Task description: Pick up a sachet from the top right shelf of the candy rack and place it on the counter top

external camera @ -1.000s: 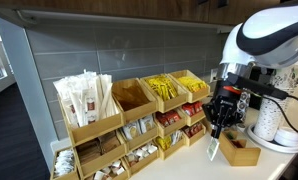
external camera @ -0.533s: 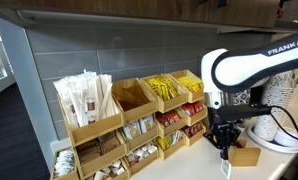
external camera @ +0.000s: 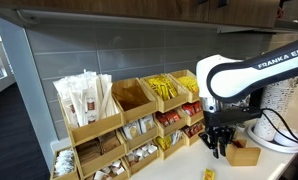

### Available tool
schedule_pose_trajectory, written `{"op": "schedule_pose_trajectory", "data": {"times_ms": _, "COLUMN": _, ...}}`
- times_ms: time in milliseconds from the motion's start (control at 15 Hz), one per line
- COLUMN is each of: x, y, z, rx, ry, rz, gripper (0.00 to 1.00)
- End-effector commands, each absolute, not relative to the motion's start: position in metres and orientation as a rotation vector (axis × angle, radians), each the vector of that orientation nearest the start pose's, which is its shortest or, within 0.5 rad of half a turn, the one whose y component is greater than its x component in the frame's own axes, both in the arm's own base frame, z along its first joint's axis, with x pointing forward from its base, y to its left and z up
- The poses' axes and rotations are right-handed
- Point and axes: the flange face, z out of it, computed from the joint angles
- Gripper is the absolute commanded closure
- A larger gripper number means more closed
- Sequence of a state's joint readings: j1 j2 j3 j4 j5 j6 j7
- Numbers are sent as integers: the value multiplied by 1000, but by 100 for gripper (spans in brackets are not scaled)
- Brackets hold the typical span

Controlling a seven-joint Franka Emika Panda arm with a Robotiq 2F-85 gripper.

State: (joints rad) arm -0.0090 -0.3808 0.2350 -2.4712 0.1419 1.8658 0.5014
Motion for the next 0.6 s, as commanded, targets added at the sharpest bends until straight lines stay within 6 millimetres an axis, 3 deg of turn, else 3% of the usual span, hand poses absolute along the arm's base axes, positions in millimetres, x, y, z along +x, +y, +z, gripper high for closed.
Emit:
{"op": "schedule_pose_trajectory", "data": {"times_ms": 0, "x": 376, "y": 95, "z": 431, "rx": -3088, "ry": 526, "rz": 272, "gripper": 41}}
{"op": "schedule_pose_trajectory", "data": {"times_ms": 333, "x": 350, "y": 83, "z": 483, "rx": -3060, "ry": 381, "rz": 97, "gripper": 3}}
{"op": "schedule_pose_trajectory", "data": {"times_ms": 533, "x": 332, "y": 80, "z": 516, "rx": -3043, "ry": 285, "rz": -15, "gripper": 0}}
